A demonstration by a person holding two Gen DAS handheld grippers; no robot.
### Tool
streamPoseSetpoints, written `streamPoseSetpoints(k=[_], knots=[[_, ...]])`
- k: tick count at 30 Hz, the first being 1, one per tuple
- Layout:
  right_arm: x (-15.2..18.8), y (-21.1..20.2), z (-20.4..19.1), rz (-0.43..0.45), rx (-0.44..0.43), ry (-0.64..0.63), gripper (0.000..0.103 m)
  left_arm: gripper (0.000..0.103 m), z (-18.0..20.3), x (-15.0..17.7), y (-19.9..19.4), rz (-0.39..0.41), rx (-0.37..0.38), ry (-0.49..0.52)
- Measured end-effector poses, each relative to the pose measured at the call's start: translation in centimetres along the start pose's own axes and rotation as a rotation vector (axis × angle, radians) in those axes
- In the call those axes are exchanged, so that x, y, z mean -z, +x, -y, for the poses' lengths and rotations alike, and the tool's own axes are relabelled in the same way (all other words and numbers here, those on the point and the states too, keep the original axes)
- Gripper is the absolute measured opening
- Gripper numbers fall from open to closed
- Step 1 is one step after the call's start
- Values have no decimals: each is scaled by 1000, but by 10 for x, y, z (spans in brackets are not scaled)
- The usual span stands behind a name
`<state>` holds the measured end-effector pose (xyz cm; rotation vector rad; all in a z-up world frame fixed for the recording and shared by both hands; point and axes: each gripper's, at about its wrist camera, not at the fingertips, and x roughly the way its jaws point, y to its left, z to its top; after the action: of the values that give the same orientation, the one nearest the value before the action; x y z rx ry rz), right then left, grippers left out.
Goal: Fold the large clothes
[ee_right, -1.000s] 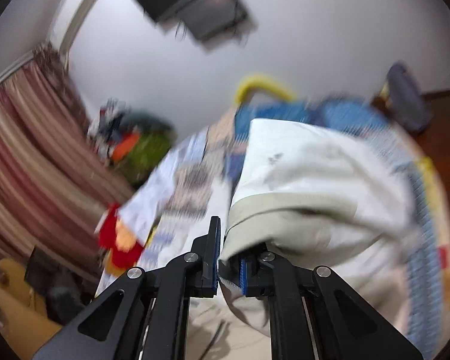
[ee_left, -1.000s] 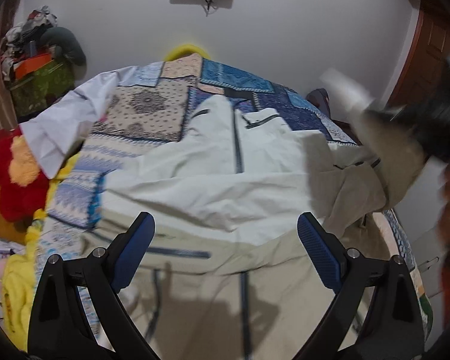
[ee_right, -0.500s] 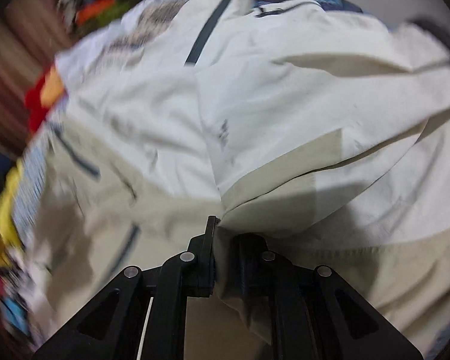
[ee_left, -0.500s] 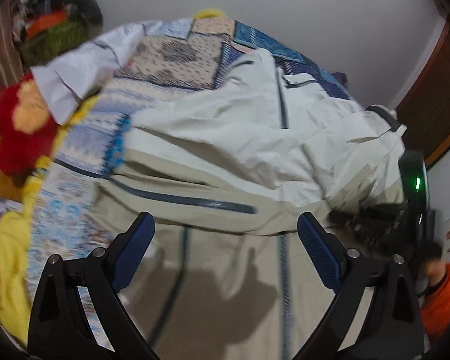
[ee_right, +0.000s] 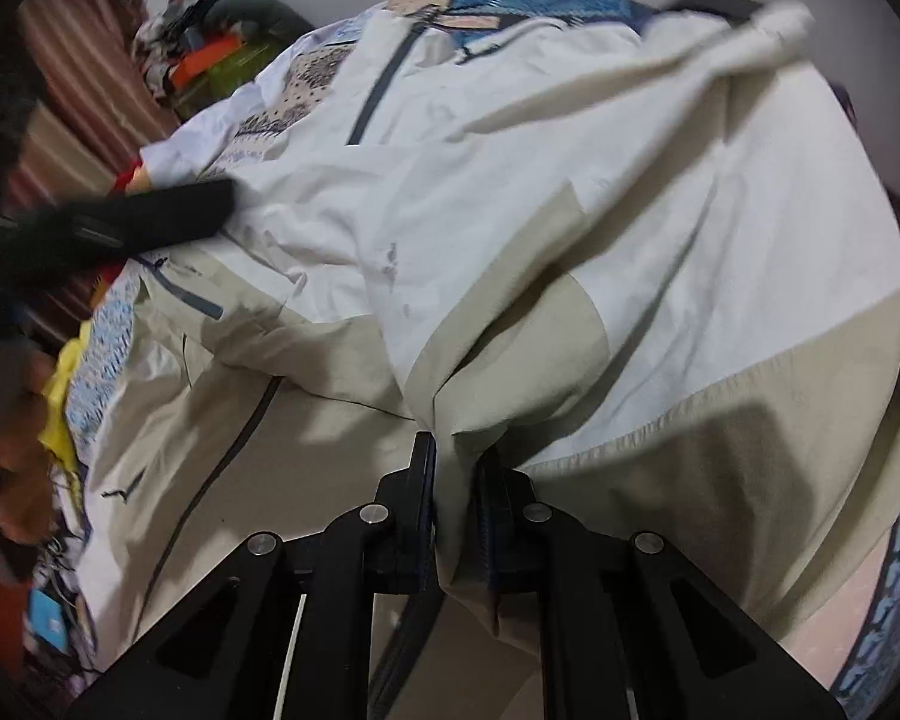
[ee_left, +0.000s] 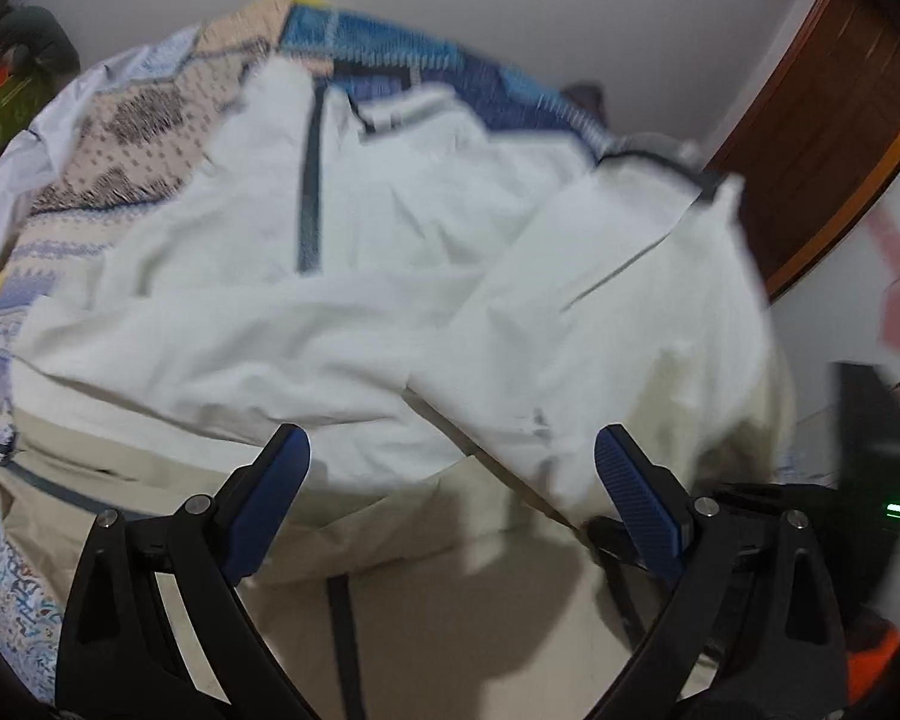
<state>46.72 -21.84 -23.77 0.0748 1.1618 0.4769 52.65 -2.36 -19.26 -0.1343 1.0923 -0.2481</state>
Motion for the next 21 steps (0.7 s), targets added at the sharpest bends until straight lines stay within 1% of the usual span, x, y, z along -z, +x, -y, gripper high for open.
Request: streamPoseSetpoints(k=[1, 3, 5, 6, 7, 11, 12, 14, 15, 16, 17, 18, 19, 20, 21], knots=[[1, 0, 4, -1, -14, 15, 9, 97, 2, 0, 12, -19, -25, 3], [0, 0, 4, -3, -16, 21, 9, 94, 3, 1, 39, -69, -98, 0], [-2, -7, 7, -12, 6, 3, 9, 94, 1, 4, 59, -111, -121, -9], [-4, -10, 8, -11, 11, -6, 9, 95, -1, 7, 67, -118, -121, -15], [-6, -20, 11, 4, 20, -14, 9, 99, -1, 9, 67, -104, -132, -11], [-20, -66, 27, 100, 53, -7, 9, 102, -1, 11, 70, -92, -143, 11], [-24, -82, 32, 147, 89, 0, 9, 103, -1, 12, 71, -91, -149, 15], [-29, -100, 36, 214, 177, -4, 9, 103, -1, 13, 72, -87, -157, 22], [-33, -107, 39, 243, 220, -10, 9, 103, -1, 14, 73, -85, -161, 23], [-35, -107, 43, 247, 236, -6, 9, 103, 1, 14, 74, -84, -164, 22], [-36, -105, 46, 240, 240, -2, 9, 103, 2, 15, 74, -84, -166, 21], [-37, -95, 51, 212, 246, 3, 9, 103, 2, 16, 74, -85, -166, 18], [-37, -73, 57, 138, 263, 2, 9, 103, 3, 18, 74, -86, -167, 17], [-38, -59, 63, 97, 282, 1, 9, 103, 6, 16, 79, -88, -169, 16], [-37, -43, 70, 57, 328, -6, 9, 103, 7, 17, 80, -88, -171, 18]])
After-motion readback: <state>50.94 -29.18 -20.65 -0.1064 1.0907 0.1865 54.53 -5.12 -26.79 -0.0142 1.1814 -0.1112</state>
